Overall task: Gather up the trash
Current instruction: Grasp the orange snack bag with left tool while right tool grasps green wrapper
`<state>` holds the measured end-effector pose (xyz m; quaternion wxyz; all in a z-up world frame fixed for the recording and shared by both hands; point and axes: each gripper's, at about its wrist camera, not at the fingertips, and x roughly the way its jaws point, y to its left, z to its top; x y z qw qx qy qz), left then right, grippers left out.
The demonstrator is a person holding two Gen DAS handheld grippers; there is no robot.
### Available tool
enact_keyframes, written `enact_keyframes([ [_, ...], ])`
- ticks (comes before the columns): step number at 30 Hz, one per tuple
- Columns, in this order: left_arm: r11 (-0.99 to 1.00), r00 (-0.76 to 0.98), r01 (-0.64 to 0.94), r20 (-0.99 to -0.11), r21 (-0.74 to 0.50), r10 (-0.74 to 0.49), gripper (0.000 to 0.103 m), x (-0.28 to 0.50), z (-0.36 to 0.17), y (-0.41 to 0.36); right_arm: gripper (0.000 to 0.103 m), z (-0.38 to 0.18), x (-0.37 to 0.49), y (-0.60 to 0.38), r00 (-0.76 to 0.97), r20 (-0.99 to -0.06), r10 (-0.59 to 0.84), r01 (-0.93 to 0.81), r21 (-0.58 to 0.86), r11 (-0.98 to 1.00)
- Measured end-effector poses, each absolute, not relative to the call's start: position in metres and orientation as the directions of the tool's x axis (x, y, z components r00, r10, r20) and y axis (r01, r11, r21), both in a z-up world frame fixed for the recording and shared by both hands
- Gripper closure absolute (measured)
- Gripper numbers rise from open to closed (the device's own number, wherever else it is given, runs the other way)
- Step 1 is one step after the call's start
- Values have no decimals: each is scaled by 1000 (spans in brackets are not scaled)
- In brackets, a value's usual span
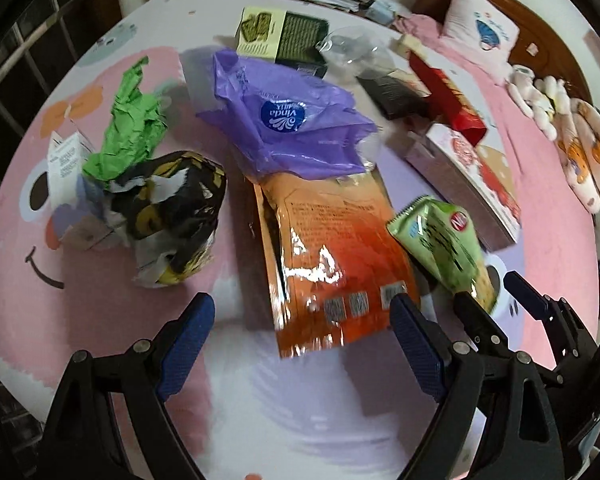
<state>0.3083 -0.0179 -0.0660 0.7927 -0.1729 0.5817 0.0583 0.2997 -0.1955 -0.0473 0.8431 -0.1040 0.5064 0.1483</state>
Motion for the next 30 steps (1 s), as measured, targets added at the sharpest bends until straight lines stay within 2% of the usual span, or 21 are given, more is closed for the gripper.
enact_keyframes([
  [2, 930, 302, -309, -948, -200, -103, 15, 315, -74, -18, 32, -53, 307, -194, 437, -888, 143, -368, -32, 929],
  [4, 927, 292, -322, -951, -193, -97, 15, 320, -79, -17, 51, -58, 312, -192, 424, -893, 148, -381, -27, 924],
  [8, 918, 277, -344, -955, -198, -102, 15, 327, -88, -15, 62, -64, 316, -188, 412, -897, 162, -397, -17, 918],
  [10, 916, 270, -349, -957, -197, -103, 15, 329, -92, -15, 73, -65, 316, -185, 403, -899, 172, -406, -7, 914],
  [15, 916, 261, -349, -959, -196, -105, 15, 336, -101, -19, 82, -67, 317, -181, 388, -900, 200, -414, 24, 910],
  [23, 926, 262, -307, -955, -218, -138, 15, 351, -101, -40, 85, -68, 316, -170, 347, -895, 281, -436, 111, 893],
  [26, 927, 268, -291, -950, -237, -159, 24, 353, -99, -48, 86, -68, 314, -165, 345, -892, 292, -445, 119, 888],
  [27, 930, 270, -287, -951, -231, -153, 34, 354, -98, -51, 86, -68, 313, -164, 349, -891, 290, -445, 115, 888],
  [30, 934, 272, -273, -950, -230, -154, 55, 356, -97, -57, 92, -69, 313, -166, 330, -889, 317, -434, 155, 887],
])
